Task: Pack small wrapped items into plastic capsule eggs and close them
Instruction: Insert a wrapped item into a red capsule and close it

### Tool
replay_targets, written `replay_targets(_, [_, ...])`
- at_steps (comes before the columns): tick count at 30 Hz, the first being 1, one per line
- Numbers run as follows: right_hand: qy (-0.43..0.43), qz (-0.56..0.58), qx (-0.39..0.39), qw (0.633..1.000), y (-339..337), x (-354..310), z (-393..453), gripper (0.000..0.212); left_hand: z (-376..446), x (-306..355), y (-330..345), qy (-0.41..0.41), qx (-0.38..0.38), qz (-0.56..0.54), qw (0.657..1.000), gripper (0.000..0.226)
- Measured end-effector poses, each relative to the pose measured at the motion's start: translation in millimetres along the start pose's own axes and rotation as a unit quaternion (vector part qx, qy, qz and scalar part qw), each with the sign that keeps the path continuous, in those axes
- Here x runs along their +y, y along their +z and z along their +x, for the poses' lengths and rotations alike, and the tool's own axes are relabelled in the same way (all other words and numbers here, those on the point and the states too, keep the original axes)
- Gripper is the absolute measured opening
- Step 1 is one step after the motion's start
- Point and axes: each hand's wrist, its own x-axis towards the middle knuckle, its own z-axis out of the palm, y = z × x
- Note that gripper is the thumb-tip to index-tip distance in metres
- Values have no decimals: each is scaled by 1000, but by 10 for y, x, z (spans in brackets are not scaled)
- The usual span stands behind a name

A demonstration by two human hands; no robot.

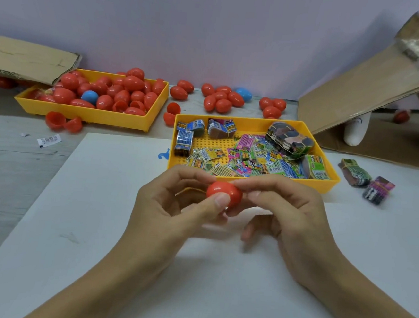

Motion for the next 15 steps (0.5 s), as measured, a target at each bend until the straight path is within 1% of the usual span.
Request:
replay_targets(2, [22, 2, 8, 1000, 16, -5, 14, 18, 3, 6, -8, 16, -6, -9, 1000, 25])
replay_targets(5, [35, -29, -5, 999, 45, -15, 19, 36, 9, -6, 8, 36, -29, -20, 999, 29])
replay_targets(6, [35, -37, -5, 999, 48, -16, 18, 38, 6, -13, 13, 44, -32, -16, 998, 28])
replay_targets(9, [22, -27, -1, 999, 29, -7, 11, 28, 3, -51, -6, 58, -19, -10, 998, 30])
replay_targets(11, [7, -19, -8, 1000, 26, -4, 7, 19, 8, -41, -22, 41, -2, -15, 999, 30])
replay_targets(12, [0, -19, -13, 1000, 29, -3, 5, 18, 13, -37, -28, 23, 13, -24, 999, 28])
replay_targets(14, [-13, -28, -20, 999, 29, 8, -1, 24, 25, -19, -27, -21, 35, -40, 998, 19])
replay_targets(15, [-20, -36, -19, 999, 27, 16, -4, 27, 30, -7, -20, -39, 34, -37, 998, 17])
